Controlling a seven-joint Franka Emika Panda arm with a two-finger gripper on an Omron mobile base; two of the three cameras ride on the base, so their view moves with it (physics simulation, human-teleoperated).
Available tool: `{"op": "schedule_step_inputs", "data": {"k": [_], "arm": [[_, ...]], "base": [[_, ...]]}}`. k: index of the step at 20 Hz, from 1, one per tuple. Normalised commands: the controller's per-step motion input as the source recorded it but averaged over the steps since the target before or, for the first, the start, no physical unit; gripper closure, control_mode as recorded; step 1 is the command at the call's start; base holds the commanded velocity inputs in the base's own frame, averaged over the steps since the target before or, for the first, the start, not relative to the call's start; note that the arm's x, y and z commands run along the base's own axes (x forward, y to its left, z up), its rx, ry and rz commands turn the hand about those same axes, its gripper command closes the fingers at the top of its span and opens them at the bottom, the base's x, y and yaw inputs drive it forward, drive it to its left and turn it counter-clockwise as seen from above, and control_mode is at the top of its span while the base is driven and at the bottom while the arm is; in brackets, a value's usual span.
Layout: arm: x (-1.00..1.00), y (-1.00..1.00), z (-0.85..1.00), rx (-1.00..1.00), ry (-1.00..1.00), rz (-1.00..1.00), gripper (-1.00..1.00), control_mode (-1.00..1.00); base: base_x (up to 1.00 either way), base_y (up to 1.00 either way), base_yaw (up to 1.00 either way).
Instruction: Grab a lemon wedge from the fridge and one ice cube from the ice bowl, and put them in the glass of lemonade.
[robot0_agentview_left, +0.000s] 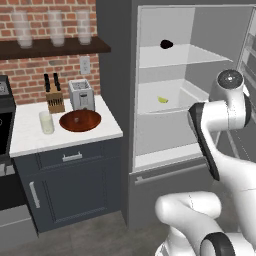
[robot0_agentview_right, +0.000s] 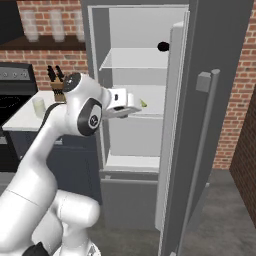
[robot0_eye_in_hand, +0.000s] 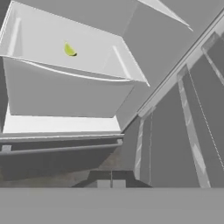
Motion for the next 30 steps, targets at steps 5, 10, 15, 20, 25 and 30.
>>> {"op": "schedule_step_inputs", "data": {"k": [5,10,15,20,25,30], "arm": [[0.09,-0.21,-0.44,-0.04,-0.04,0.00,-1.00,-1.00],[0.20,-0.49,-0.20,-0.02,0.00,-0.03,-1.00,-1.00],[0.30,-0.91,-0.23,0.00,0.04,-0.06,-1.00,-1.00],[0.45,-1.00,-0.37,0.00,0.11,-0.05,-1.00,-1.00],[0.53,-1.00,-0.41,0.00,0.15,-0.01,-1.00,-1.00],[-0.01,-1.00,-0.30,0.00,0.10,-0.05,-1.00,-1.00]], "base": [[0.00,0.00,0.00],[0.00,0.00,0.00],[0.00,0.00,0.00],[0.00,0.00,0.00],[0.00,0.00,0.00],[0.00,0.00,0.00]]}}
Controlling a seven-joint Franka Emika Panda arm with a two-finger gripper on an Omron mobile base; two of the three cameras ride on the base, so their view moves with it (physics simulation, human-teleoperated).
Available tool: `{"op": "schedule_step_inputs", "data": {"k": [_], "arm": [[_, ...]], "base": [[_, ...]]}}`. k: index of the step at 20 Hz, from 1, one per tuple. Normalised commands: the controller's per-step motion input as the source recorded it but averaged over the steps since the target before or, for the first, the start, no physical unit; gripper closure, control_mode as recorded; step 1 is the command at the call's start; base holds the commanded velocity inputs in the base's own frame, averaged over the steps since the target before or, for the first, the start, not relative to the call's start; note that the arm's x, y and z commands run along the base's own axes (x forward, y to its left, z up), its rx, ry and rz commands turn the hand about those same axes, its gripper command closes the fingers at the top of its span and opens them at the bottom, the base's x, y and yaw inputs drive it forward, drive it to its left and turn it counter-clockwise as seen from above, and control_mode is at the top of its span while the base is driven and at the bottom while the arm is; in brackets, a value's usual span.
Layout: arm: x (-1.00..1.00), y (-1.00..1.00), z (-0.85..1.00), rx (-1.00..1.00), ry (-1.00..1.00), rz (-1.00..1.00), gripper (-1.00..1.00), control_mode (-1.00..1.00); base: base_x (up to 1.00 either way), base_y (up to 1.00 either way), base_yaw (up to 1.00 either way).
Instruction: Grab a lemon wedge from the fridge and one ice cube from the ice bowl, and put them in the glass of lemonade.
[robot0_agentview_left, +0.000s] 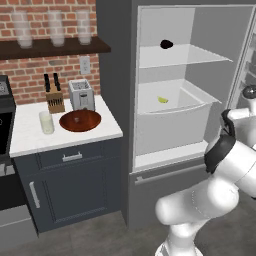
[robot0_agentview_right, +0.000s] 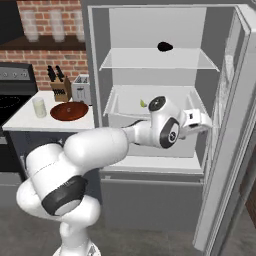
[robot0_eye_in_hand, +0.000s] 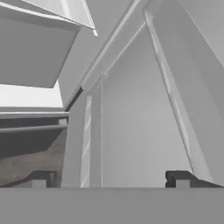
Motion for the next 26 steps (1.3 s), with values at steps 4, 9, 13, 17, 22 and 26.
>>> {"op": "schedule_step_inputs", "data": {"k": [4,9,13,17,22,26], "arm": [[-0.57,0.31,0.03,-0.14,-0.16,0.10,-1.00,-1.00],[-0.23,1.00,0.44,-0.16,-0.22,0.09,-1.00,-1.00],[-0.14,1.00,0.81,-0.04,-0.30,0.04,-1.00,-1.00],[-0.21,1.00,0.41,0.00,-0.24,0.00,-1.00,-1.00],[-0.17,1.00,0.44,0.06,-0.16,0.00,-1.00,-1.00],[-0.13,1.00,0.41,0.23,-0.01,0.00,-1.00,-1.00]], "base": [[0.00,0.00,0.00],[0.00,0.00,0.00],[0.00,0.00,0.00],[0.00,0.00,0.00],[0.00,0.00,0.00],[0.00,0.00,0.00]]}}
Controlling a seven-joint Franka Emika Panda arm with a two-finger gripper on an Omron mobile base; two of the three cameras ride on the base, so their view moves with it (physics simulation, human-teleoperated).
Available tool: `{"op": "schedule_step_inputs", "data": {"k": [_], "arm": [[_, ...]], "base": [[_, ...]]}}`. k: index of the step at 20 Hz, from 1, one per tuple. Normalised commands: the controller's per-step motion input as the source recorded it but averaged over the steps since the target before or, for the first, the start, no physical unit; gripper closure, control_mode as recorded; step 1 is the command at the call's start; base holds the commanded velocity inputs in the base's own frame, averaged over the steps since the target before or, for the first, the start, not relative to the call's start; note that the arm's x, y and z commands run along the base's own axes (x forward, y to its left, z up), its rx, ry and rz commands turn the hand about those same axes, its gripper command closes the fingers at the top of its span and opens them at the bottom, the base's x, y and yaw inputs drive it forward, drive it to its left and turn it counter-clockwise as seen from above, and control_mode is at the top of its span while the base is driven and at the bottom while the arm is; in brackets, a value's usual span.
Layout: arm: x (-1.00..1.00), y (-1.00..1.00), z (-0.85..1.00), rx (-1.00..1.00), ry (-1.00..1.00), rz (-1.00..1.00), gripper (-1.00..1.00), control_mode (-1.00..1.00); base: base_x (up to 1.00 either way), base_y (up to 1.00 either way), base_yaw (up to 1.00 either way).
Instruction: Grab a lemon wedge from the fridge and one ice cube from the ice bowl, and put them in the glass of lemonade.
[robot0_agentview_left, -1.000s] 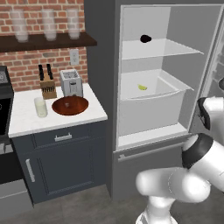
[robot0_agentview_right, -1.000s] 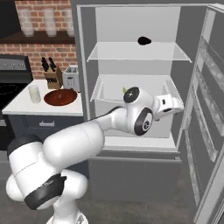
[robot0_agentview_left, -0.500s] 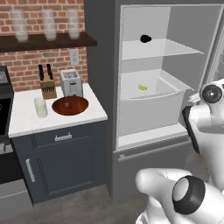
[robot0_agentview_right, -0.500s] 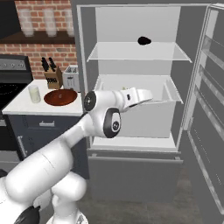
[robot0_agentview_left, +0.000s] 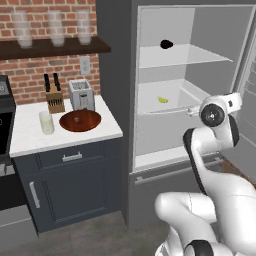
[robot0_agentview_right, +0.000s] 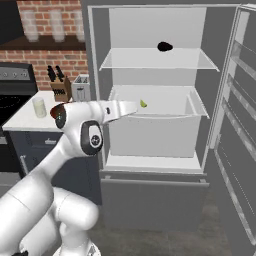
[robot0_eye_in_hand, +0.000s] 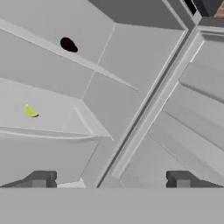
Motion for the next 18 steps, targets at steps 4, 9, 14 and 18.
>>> {"op": "schedule_step_inputs", "data": {"k": [4,9,14,18], "arm": [[-0.52,1.00,0.27,0.31,0.07,0.00,-1.00,-1.00],[-0.84,0.88,0.05,0.45,0.11,0.10,-1.00,-1.00],[-1.00,0.29,-0.14,0.49,0.00,0.25,-1.00,-1.00],[-0.74,0.03,-0.45,0.45,0.00,0.35,-1.00,-1.00]], "base": [[0.00,0.00,0.00],[0.00,0.00,0.00],[0.00,0.00,0.00],[0.00,0.00,0.00]]}}
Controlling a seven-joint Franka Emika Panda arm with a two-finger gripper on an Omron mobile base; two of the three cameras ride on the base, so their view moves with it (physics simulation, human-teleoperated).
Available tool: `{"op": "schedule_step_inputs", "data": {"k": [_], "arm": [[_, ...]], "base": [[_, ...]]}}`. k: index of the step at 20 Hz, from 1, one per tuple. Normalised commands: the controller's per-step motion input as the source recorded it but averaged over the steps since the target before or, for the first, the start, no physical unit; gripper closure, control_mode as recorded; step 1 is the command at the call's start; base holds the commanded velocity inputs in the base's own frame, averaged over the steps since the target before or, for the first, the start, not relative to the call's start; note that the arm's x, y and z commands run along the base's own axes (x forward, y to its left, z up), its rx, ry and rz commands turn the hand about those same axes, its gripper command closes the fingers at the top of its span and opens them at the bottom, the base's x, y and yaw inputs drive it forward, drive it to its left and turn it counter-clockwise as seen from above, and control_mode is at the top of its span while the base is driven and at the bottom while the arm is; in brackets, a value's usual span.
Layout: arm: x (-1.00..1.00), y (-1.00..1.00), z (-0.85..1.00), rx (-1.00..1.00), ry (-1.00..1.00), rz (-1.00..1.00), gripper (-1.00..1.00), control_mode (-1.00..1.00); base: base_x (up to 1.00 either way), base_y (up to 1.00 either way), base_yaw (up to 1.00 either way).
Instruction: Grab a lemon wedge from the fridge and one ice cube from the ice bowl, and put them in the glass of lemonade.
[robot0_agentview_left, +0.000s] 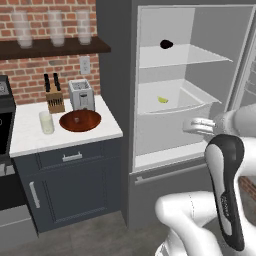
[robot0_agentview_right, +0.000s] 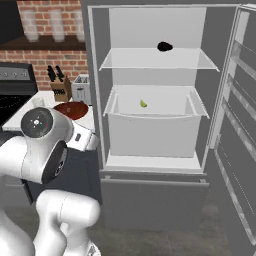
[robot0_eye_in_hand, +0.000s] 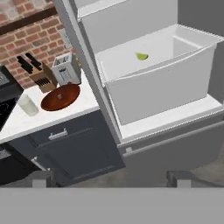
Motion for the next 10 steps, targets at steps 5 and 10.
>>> {"op": "schedule_step_inputs", "data": {"k": [5,10], "arm": [[-0.26,0.29,-0.17,0.15,0.04,0.31,-1.00,-1.00],[-0.12,0.96,-0.13,-0.32,0.15,0.02,-1.00,-1.00]], "base": [[0.00,0.00,0.00],[0.00,0.00,0.00]]}}
